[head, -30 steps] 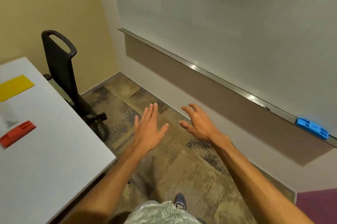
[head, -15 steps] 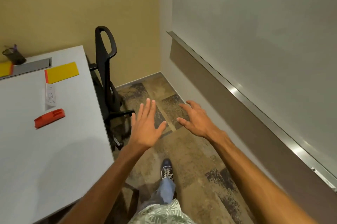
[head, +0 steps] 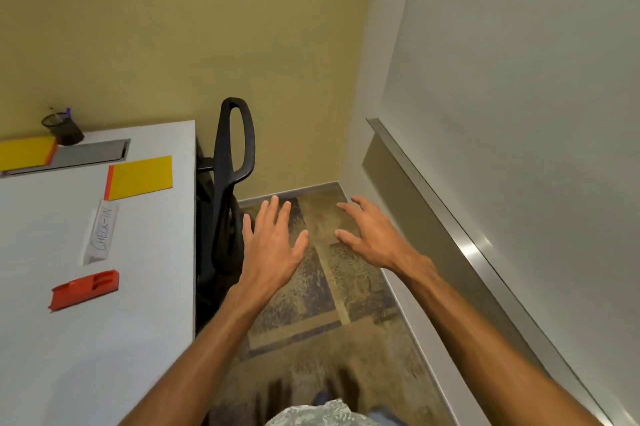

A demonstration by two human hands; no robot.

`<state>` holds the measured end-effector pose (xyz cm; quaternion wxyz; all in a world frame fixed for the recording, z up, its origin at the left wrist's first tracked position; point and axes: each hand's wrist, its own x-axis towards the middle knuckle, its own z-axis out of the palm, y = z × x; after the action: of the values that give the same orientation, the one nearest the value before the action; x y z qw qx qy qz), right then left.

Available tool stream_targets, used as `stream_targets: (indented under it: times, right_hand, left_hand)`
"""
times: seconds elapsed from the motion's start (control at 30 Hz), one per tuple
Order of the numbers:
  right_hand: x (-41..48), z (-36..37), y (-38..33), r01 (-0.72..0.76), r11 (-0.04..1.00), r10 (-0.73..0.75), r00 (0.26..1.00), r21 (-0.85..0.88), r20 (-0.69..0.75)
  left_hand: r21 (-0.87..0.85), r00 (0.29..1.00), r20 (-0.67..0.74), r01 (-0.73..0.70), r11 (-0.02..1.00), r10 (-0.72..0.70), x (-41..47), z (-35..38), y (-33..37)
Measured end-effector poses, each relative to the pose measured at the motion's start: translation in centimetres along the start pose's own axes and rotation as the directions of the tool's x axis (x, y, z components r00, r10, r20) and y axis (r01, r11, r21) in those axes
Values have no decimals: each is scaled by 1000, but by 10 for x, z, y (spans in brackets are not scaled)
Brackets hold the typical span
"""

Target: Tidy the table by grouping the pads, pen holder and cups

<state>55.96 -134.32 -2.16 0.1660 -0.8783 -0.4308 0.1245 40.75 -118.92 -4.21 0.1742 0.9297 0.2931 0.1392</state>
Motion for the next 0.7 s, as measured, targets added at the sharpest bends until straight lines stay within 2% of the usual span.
stream_targets:
  times: [0.3,0.7]
  right_hand:
    - [171,-23,5,194,981,-194,981,12,28]
    - [438,-32,18,465,882,-472,876,80,105]
  left_hand:
    - [-48,976,-148,155,987,-161,116,-1,-36]
    - [-84,881,-252,391,917,-399,318,19,-85]
